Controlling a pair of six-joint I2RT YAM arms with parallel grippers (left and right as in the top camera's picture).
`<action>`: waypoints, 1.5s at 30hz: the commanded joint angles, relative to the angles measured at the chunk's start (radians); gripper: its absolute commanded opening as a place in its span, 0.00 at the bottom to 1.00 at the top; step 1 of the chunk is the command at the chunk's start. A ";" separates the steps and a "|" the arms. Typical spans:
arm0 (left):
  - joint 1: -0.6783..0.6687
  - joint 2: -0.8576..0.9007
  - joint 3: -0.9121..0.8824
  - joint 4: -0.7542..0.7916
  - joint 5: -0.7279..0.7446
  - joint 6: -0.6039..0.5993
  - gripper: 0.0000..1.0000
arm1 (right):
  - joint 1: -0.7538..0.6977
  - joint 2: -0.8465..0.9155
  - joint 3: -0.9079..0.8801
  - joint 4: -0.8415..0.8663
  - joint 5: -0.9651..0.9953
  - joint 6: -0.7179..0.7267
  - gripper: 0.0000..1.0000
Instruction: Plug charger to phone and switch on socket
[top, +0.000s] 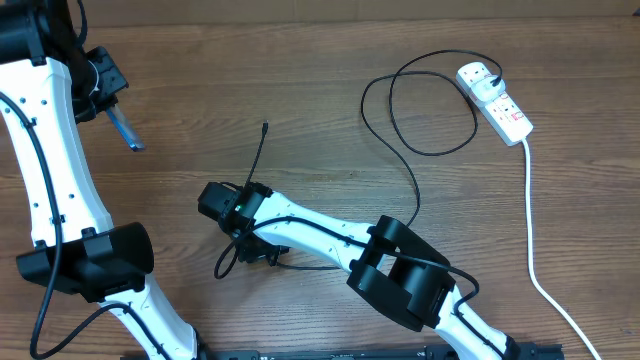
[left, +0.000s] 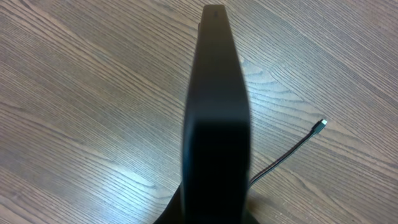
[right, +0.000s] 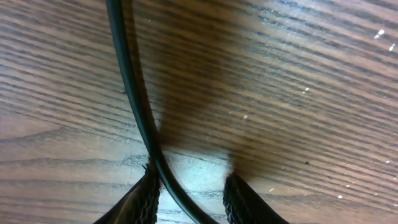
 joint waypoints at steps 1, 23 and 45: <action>-0.002 0.000 0.004 0.002 0.007 -0.013 0.04 | 0.001 0.009 -0.046 -0.013 0.010 0.017 0.28; -0.002 0.000 0.004 0.002 0.007 -0.002 0.04 | 0.048 0.009 -0.048 -0.504 0.043 0.192 0.04; -0.002 0.000 0.004 0.002 0.029 -0.002 0.04 | -0.277 -0.366 -0.047 -0.391 0.142 0.149 0.80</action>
